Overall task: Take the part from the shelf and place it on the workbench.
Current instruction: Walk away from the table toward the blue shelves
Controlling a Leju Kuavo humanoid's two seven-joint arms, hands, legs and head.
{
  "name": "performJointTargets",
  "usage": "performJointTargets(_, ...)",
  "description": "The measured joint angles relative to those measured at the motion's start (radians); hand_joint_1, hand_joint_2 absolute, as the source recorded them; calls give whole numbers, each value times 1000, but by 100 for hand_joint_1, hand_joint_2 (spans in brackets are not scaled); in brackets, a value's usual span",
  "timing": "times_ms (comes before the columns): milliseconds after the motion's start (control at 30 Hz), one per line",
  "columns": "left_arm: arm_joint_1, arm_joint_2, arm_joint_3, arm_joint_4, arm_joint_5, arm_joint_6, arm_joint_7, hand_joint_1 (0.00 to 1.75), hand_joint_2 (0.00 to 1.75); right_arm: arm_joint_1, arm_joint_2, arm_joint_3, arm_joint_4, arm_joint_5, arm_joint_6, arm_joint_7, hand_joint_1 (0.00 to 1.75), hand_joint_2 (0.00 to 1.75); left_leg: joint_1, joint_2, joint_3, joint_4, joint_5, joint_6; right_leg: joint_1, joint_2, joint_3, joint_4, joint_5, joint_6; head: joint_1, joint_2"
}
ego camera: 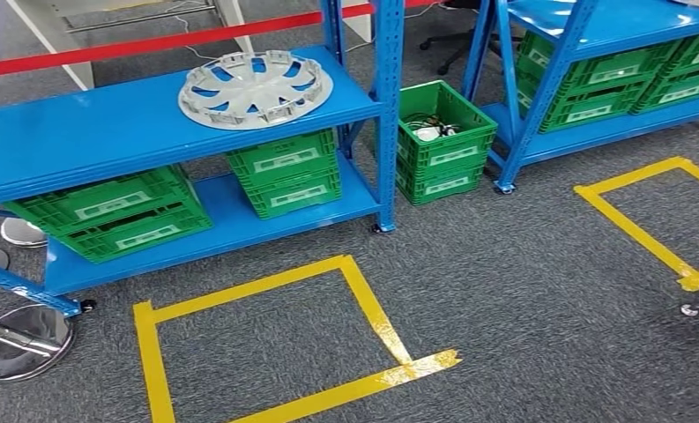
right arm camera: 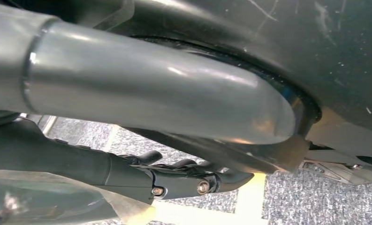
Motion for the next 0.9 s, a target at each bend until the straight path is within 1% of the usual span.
performJointTargets(33,1,0,0,0,0,0,0,0,0,1,0,0,0,0,0,0,0,0,7,1,-37,63,-19,-6,-1,-1,4,0,-4,-2,0,0)
performJointTargets(67,2,0,0,0,0,0,0,0,0,2,-1,0,0,0,0,0,0,0,13,2,-63,101,-20,-9,-2,-1,9,0,-8,-2,0,0)
performJointTargets(100,3,0,0,0,0,0,0,0,0,2,-1,0,0,0,0,-1,0,0,18,2,-75,104,2,-11,-3,0,15,0,-13,-3,-1,0)
performJointTargets(133,3,0,1,0,0,0,0,0,0,3,-1,0,0,0,0,-1,0,0,21,2,-69,67,43,-11,-5,1,23,-1,-18,-2,-1,0)
performJointTargets(167,3,0,1,0,0,0,0,0,0,3,-1,0,0,0,0,-1,0,0,22,2,-50,3,94,-10,-6,2,32,-2,-23,-2,-1,0)
performJointTargets(200,3,0,1,0,0,0,0,0,0,4,-1,0,0,-1,0,-1,0,0,22,2,-30,-56,132,-9,-6,3,38,-6,-27,-1,-2,0)
performJointTargets(233,4,0,1,1,0,0,0,0,0,5,-1,0,1,-1,0,-1,0,0,19,3,-13,-104,156,-7,-6,4,43,-11,-30,2,-3,0)
performJointTargets(267,4,0,2,1,0,0,0,0,0,7,-1,0,1,-1,0,-2,0,0,16,3,-2,-133,163,-5,-6,4,45,-16,-30,6,-5,0)
performJointTargets(333,3,0,2,2,0,0,0,0,0,7,-1,0,1,-2,0,-3,0,0,12,3,4,-156,152,1,-4,4,48,-28,-26,18,-7,0)
performJointTargets(400,4,0,3,2,-1,0,0,0,0,7,-2,0,1,-2,0,-4,0,0,16,4,17,-182,147,4,-3,0,44,-27,-33,27,-5,0)
performJointTargets(433,4,0,4,2,-2,0,-1,0,0,6,-3,0,1,-2,0,-4,0,0,17,4,25,-191,147,7,-1,-1,31,-2,-46,29,-3,0)
performJointTargets(467,5,0,5,2,-3,0,-1,0,0,6,-4,0,0,-2,0,-5,0,0,17,5,33,-198,146,11,2,-1,3,47,-66,29,-2,0)
performJointTargets(533,3,-2,7,2,-3,0,-1,0,0,5,-4,0,0,-2,1,-9,0,0,8,6,41,-200,140,22,12,-1,-76,182,-111,25,0,0)
performJointTargets(567,3,-2,7,2,-3,0,-1,0,0,3,-4,0,0,-2,1,-10,0,0,3,6,45,-200,136,27,17,-1,-109,232,-118,23,0,0)
performJointTargets(600,3,-3,8,2,-3,0,-1,0,0,2,-4,0,0,-2,2,-11,0,0,-2,6,52,-200,131,31,22,-1,-125,247,-104,19,0,0)
performJointTargets(633,4,-3,8,2,-3,0,-1,0,0,1,-4,0,0,-2,2,-11,0,0,-7,5,60,-200,126,34,26,-1,-121,225,-72,13,0,0)
performJointTargets(667,4,-3,8,2,-3,0,-2,0,0,1,-4,0,0,-2,3,-11,0,0,-11,4,69,-200,121,36,30,-1,-101,169,-26,6,0,0)
performJointTargets(700,4,-4,9,2,-3,0,-2,0,0,1,-4,0,0,-2,3,-10,0,0,-15,3,76,-200,115,37,33,-2,-75,108,9,-3,-1,0)
performJointTargets(733,4,-5,9,2,-4,0,-2,0,0,1,-4,0,0,-2,4,-9,0,0,-19,1,80,-198,108,35,34,-3,-47,49,29,-11,-2,0)
performJointTargets(767,4,-5,9,2,-4,0,-2,0,0,2,-4,0,0,-2,5,-9,0,0,-21,0,81,-196,104,33,36,-2,-25,8,35,-18,-3,0)
performJointTargets(800,3,-6,9,2,-4,0,-3,0,0,4,-4,0,0,-2,6,-9,0,0,-22,0,79,-196,101,30,37,-2,-13,-10,27,-24,-4,0)
performJointTargets(833,2,-6,9,2,-4,0,-3,0,0,5,-4,0,0,-2,6,-9,0,0,-23,1,79,-196,100,26,37,0,-6,-23,23,-26,-5,0)
performJointTargets(867,2,-6,9,2,-4,0,-3,0,0,7,-3,0,-1,-2,7,-10,0,0,-23,2,79,-196,98,23,33,1,-3,-28,22,-29,-5,0)
performJointTargets(900,1,-5,9,2,-4,1,-3,0,0,7,-2,0,-1,-3,8,-10,0,0,-23,2,78,-190,92,16,29,1,2,-35,23,-31,-6,0)
